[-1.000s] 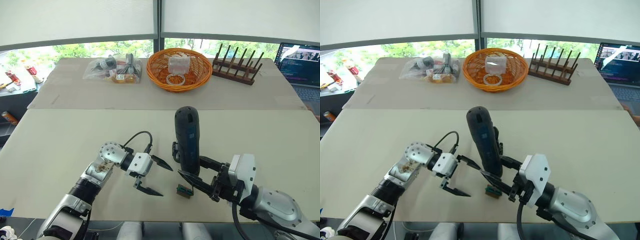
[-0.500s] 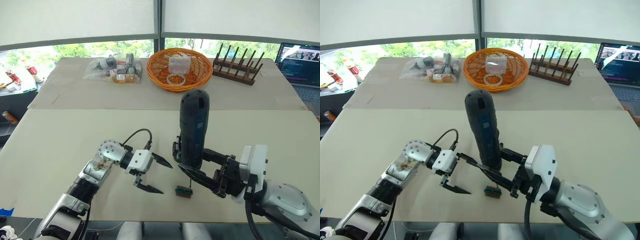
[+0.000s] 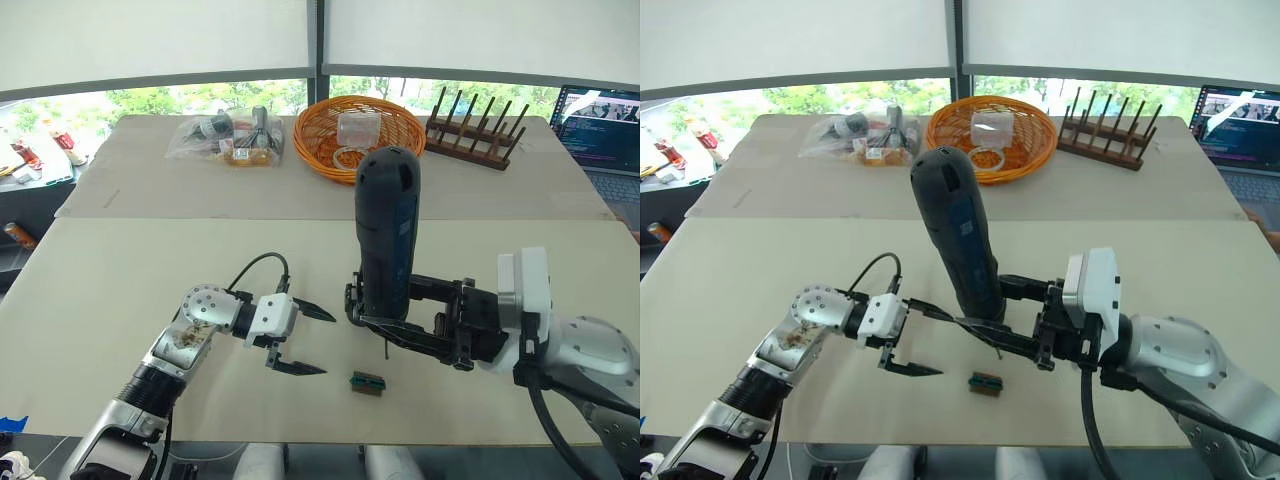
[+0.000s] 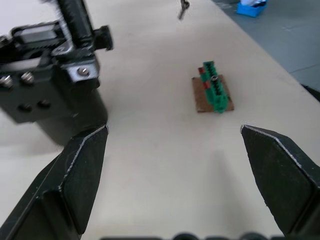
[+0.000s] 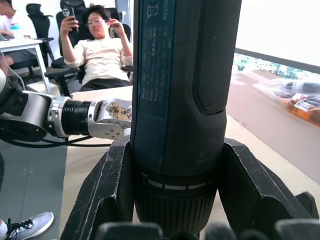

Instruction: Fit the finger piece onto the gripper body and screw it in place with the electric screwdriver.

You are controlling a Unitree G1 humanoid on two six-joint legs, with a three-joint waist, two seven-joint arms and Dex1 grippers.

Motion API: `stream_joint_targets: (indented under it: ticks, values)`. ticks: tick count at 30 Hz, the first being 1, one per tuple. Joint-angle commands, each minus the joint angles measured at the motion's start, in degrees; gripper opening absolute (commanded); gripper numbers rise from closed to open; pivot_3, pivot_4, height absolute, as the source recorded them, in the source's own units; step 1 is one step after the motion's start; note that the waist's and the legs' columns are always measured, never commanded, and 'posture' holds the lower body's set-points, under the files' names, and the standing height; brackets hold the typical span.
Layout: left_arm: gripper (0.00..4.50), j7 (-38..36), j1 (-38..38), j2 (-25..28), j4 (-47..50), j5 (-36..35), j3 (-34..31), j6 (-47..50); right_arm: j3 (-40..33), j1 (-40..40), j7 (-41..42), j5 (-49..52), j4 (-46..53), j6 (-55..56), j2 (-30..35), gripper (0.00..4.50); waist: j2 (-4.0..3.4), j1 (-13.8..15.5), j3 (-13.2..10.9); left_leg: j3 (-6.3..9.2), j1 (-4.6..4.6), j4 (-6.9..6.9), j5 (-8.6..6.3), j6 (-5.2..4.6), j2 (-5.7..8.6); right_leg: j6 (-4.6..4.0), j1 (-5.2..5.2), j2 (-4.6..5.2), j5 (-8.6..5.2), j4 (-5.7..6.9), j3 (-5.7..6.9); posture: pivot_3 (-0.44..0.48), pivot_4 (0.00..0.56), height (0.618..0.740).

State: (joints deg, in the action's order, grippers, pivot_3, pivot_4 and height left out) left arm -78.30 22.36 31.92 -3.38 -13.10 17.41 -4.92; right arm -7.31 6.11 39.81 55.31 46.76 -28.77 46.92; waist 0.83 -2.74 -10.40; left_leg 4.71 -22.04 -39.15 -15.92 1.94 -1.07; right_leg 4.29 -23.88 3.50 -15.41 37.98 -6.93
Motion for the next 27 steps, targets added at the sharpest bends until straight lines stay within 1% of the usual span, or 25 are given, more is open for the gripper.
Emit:
stream_joint_targets:
  ticks: [1,3,6,9,13,18,22,27]
  values:
    - [4.50,1.41,-1.23,1.18,3.51,-0.59,-1.74,0.33,-0.20,3.00,3.96,1.87,-0.96,0.61,0.05,1.93,0.00,0.13,0.00,0.00,0.00,0.00,0.00,0.00,0.00,0.00,0.00,0.00,0.00,0.00,0.01,0.000,0.150,0.740]
    - [4.50,2.13,-1.96,1.91,4.12,-0.42,-2.29,0.27,0.82,4.66,6.63,0.88,-1.98,1.18,-0.03,1.93,0.00,0.06,0.00,0.00,-0.01,0.00,0.00,0.00,-0.01,0.00,-0.02,0.00,0.00,0.00,0.01,0.000,0.150,0.740]
    - [4.50,3.55,-2.78,3.00,4.99,-0.02,-3.01,-0.02,2.53,8.26,8.54,0.58,-4.33,0.87,-1.02,1.93,0.00,0.03,0.00,0.00,0.00,0.00,0.00,0.00,-0.01,0.00,-0.02,0.00,0.00,0.01,0.01,0.000,0.150,0.740]
    - [4.50,4.58,-3.17,3.75,5.90,0.05,-3.70,0.16,4.35,12.09,9.41,1.56,-6.74,-0.57,-2.26,1.93,0.00,0.00,0.00,0.00,0.00,0.00,0.00,0.00,-0.02,0.00,-0.03,0.00,0.00,0.02,0.01,0.000,0.150,0.740]
    - [4.50,5.68,-2.49,3.85,4.40,1.08,-3.93,-1.24,5.46,16.97,9.81,4.18,-9.04,-3.81,-3.45,1.93,0.00,0.10,0.00,0.00,-0.03,0.00,0.00,0.00,-0.01,0.00,-0.05,0.01,0.00,0.00,0.01,0.000,0.150,0.740]
    - [4.50,6.71,-0.26,2.46,1.99,2.43,-3.29,-2.46,5.51,22.03,9.44,6.96,-11.08,-7.69,-4.32,1.93,0.00,0.13,0.00,0.00,-0.10,0.00,0.00,0.00,-0.01,-0.01,-0.15,0.01,0.01,0.03,0.03,0.000,0.150,0.740]
    - [4.50,7.28,1.97,0.68,-0.91,3.30,-2.86,-3.29,5.57,28.05,6.76,9.21,-13.79,-11.38,-6.09,1.93,0.00,-0.02,0.00,0.00,-0.11,-0.01,0.00,0.00,-0.01,-0.01,-0.18,0.01,0.01,0.06,0.02,0.000,0.150,0.740]
    - [4.50,7.31,3.60,-1.45,-4.01,4.29,-2.11,-5.13,6.50,35.28,4.22,9.59,-17.68,-15.40,-8.62,1.93,0.00,-0.18,0.00,0.00,-0.12,-0.01,0.01,0.01,-0.01,-0.03,-0.24,0.01,0.02,0.09,0.02,0.000,0.150,0.740]
